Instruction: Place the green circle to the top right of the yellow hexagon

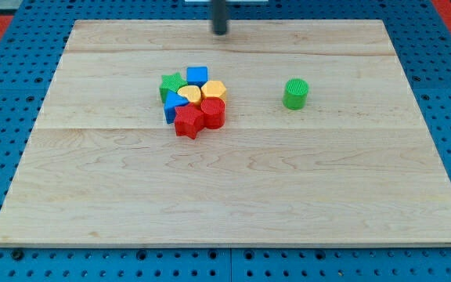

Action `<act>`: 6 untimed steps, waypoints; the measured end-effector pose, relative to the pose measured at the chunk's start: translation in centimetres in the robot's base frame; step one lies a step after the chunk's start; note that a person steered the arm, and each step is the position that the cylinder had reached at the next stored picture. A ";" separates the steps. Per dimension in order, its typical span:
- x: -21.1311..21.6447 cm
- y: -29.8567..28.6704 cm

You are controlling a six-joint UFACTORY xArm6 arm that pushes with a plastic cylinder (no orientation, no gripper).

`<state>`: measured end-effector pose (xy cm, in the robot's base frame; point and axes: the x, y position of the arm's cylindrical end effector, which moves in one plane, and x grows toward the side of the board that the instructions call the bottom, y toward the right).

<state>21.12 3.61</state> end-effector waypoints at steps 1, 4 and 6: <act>3.1 9.4; 18.2 13.1; 13.1 6.0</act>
